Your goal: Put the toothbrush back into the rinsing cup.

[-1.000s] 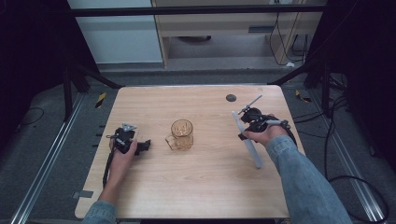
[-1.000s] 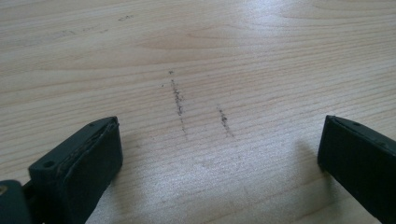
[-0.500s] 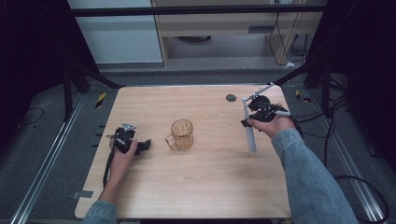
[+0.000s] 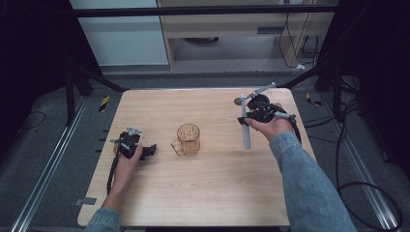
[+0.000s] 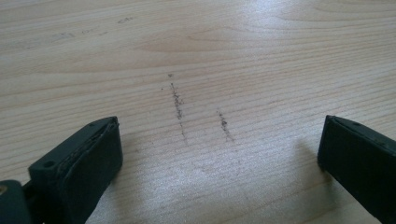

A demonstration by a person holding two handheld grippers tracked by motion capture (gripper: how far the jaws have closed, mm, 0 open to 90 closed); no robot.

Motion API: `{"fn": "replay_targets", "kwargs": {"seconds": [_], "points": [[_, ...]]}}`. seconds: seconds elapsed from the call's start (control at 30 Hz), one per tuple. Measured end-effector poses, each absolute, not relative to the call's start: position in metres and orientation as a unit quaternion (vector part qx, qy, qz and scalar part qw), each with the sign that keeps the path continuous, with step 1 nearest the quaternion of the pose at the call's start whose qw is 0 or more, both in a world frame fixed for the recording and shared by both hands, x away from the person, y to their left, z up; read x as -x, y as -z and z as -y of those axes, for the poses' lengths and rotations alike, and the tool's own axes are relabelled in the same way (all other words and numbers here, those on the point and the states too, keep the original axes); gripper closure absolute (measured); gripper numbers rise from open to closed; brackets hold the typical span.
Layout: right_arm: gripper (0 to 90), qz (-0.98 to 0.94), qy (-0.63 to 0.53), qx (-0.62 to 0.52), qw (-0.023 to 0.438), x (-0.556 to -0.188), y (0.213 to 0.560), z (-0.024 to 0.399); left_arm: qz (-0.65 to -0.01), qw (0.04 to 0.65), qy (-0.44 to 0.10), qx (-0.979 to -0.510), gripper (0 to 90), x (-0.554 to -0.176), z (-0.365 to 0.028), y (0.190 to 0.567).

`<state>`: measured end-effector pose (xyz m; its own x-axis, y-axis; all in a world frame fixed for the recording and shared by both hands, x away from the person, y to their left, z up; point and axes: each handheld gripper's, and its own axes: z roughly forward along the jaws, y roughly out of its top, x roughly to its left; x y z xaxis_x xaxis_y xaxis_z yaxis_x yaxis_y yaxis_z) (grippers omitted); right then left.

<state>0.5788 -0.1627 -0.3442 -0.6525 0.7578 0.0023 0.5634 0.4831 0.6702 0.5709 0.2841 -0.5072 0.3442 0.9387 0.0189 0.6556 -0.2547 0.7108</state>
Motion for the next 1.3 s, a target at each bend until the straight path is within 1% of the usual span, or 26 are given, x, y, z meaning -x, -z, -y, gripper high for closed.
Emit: {"fn": "replay_targets", "kwargs": {"seconds": [0.27,0.53,1.3], "points": [[68.5,-0.843,-0.344,-0.385,0.152,-0.586,0.338,0.144,-0.526,0.311,-0.228,-0.758,0.0,-0.571,-0.284,0.507],[68.5,-0.836,-0.360,-0.383,0.158,-0.588,0.331,0.137,-0.526,0.312,-0.228,-0.758,0.0,-0.571,-0.284,0.507],[68.4,-0.823,-0.392,-0.378,0.161,-0.604,0.328,0.102,-0.526,0.312,-0.228,-0.758,0.0,-0.572,-0.284,0.507]]}}
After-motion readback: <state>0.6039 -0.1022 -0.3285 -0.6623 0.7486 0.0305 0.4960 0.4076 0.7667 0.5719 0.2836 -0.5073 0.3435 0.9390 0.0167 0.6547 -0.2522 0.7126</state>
